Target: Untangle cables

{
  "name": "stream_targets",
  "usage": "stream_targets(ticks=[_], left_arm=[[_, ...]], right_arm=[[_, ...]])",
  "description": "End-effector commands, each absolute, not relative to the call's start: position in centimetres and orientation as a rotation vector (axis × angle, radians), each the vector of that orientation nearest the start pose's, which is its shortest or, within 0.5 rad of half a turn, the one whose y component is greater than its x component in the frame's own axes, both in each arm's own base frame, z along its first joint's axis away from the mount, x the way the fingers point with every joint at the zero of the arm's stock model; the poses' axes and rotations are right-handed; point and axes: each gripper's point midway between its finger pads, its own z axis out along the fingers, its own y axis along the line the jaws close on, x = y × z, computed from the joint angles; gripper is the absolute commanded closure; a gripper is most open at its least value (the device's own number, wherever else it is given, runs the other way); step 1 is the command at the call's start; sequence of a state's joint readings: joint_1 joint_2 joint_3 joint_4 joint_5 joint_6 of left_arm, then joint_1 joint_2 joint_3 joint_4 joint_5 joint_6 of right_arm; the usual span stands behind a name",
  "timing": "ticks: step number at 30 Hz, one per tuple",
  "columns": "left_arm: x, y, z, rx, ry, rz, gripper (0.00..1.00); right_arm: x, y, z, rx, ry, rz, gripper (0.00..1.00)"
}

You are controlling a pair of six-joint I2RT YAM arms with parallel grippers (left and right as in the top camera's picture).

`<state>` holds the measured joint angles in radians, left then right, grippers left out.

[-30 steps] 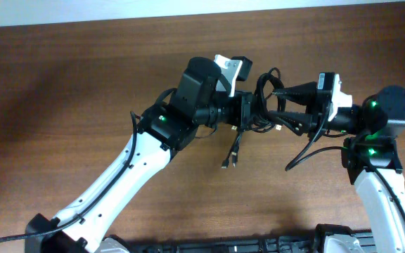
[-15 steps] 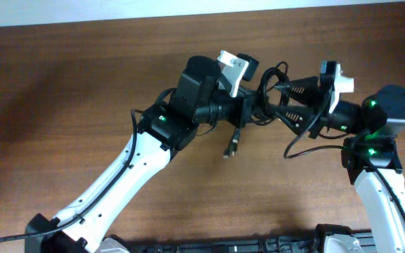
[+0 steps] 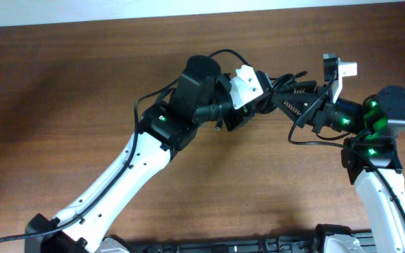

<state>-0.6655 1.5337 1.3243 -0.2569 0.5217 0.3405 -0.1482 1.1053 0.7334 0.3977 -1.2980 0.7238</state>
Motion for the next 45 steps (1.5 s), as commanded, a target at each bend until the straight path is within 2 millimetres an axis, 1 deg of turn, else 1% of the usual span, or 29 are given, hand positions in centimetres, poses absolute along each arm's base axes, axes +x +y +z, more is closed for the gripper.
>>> stream_targets(ticks=[1,3,6,8,12,15,19,24,29,30,35,39,41,43,45], left_arm=[[32.7,-34.7,29.0,1.245,1.585,-0.601,1.0],[32.8,-34.9,29.3,1.239,1.568,-0.6,1.0],[32.9,-35.0,29.6,1.234,1.555,-0.599,1.0],[32.9,-35.1,29.8,1.234,1.546,-0.6,1.0],[32.2,-35.7,29.8,1.249,1.537,-0.612,1.0],[31.8,-36.0,29.7,1.262,1.533,-0.623,1.0],[31.3,-36.5,29.7,1.272,1.525,-0.63,1.0],[32.4,-35.4,29.2,1.24,1.577,-0.572,1.0],[33.0,-34.7,29.5,1.193,1.606,-0.584,1.0],[32.9,-34.7,29.7,1.194,1.602,-0.586,1.0],[32.1,-34.6,30.9,1.199,1.564,-0.612,1.0],[30.3,-35.1,32.3,1.242,1.495,-0.703,1.0],[29.9,-35.2,32.4,1.253,1.484,-0.724,1.0],[30.0,-35.2,32.4,1.251,1.487,-0.719,1.0],[30.6,-34.8,32.3,1.229,1.504,-0.68,1.0]], right_arm=[[28.3,12.9,32.4,-0.451,1.712,1.459,0.5],[28.2,12.9,32.4,-0.461,1.712,1.464,0.54],[27.9,13.5,32.4,-0.482,1.711,1.479,0.55],[27.4,14.3,32.6,-0.522,1.698,1.49,0.55],[27.2,15.2,33.4,-0.579,1.647,1.461,0.54],[27.9,15.0,33.5,-0.544,1.644,1.437,0.54],[28.0,14.9,33.5,-0.536,1.644,1.433,0.54],[28.0,14.9,33.5,-0.535,1.643,1.43,0.54],[28.1,14.8,33.5,-0.538,1.638,1.419,0.51],[28.2,14.8,33.5,-0.534,1.638,1.417,0.49],[28.9,14.5,33.6,-0.521,1.618,1.362,0.48],[29.1,14.5,33.6,-0.512,1.616,1.352,0.48],[29.1,14.5,33.6,-0.513,1.615,1.35,0.48],[29.1,14.4,33.6,-0.511,1.614,1.347,0.48],[29.1,14.4,33.6,-0.512,1.614,1.348,0.48]])
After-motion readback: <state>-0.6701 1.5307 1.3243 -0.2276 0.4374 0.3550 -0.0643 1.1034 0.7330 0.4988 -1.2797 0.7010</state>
